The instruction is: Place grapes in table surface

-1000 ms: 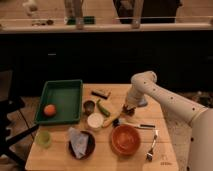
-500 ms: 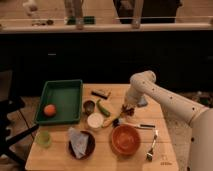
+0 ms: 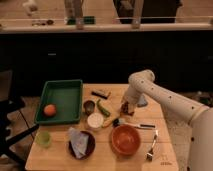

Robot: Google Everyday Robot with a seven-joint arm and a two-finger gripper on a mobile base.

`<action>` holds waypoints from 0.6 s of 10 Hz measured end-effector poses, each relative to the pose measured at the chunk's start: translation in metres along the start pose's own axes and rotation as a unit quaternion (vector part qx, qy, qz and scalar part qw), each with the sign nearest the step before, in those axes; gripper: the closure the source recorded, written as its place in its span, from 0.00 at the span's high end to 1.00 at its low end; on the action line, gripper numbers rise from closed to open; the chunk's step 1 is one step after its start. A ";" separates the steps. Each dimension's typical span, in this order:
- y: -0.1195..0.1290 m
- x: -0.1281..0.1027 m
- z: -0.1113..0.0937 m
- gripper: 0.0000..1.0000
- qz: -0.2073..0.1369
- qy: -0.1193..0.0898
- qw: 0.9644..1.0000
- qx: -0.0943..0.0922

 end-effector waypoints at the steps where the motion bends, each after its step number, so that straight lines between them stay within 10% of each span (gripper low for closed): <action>1: 0.000 0.000 0.000 0.80 0.001 0.000 1.000 -0.002; 6: 0.000 0.003 -0.003 0.80 0.013 -0.006 1.000 0.000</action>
